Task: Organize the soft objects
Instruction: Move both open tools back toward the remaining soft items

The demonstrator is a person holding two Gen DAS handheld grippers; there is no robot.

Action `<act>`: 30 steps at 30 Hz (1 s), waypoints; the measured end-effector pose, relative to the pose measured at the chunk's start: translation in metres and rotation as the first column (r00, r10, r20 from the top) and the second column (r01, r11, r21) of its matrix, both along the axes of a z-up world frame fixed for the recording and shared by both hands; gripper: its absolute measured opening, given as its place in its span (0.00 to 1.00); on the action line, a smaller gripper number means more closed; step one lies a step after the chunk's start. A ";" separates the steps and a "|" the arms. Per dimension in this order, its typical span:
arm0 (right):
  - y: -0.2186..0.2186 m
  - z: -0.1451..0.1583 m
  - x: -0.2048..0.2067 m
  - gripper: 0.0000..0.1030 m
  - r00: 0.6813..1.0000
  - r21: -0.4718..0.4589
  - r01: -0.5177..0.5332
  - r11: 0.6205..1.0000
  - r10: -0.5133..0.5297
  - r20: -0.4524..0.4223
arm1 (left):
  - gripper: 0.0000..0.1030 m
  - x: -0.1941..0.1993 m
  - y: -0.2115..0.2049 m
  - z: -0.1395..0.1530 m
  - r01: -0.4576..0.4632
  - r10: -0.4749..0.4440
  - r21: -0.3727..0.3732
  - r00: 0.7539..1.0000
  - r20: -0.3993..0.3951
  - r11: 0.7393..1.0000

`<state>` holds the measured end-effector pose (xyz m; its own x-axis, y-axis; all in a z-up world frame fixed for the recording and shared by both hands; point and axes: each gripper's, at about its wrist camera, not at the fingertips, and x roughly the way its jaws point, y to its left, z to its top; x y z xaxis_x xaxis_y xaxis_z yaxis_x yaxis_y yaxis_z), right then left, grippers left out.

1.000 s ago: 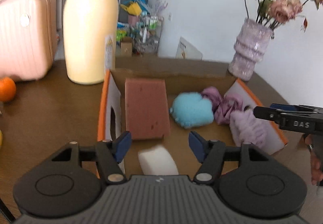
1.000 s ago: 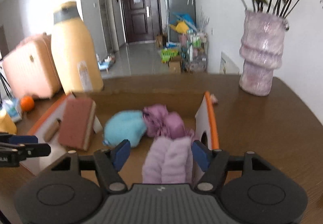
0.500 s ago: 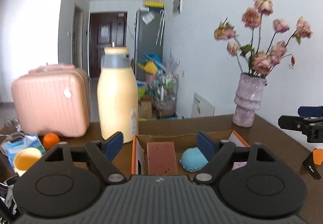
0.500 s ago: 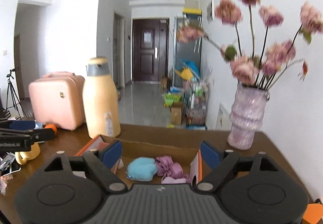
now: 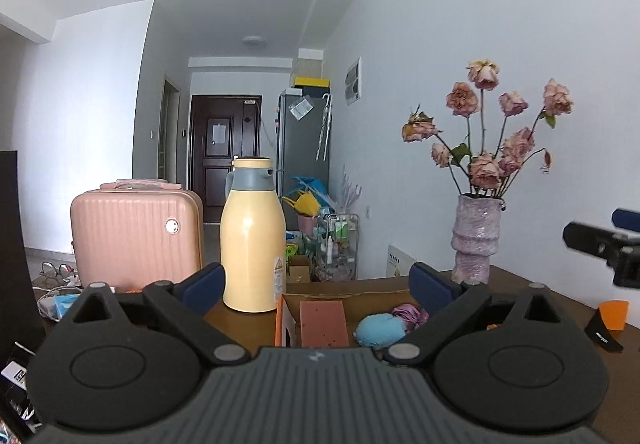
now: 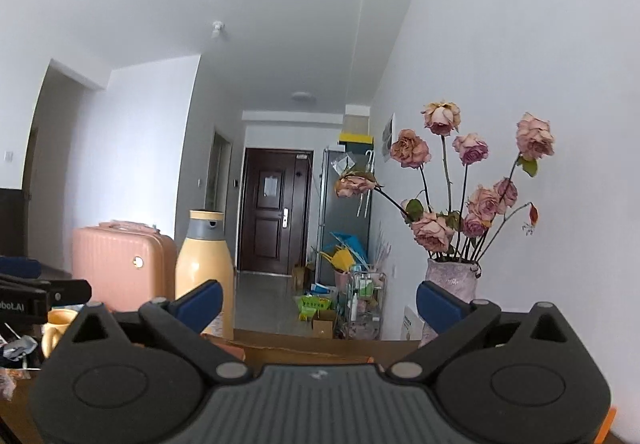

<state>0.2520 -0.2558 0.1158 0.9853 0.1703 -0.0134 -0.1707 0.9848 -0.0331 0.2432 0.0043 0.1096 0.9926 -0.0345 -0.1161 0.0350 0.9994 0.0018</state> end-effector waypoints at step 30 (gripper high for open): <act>0.004 -0.119 -0.173 1.00 0.975 0.009 -0.018 1.000 0.019 -0.223 | 1.00 -0.158 0.033 -0.099 -0.052 0.056 0.042 0.993 -0.104 0.998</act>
<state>0.0792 -0.2516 -0.0034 0.9544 0.1892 -0.2311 -0.1910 0.9815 0.0145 0.0853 0.0374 0.0107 0.9753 0.0252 -0.2195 -0.0169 0.9991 0.0399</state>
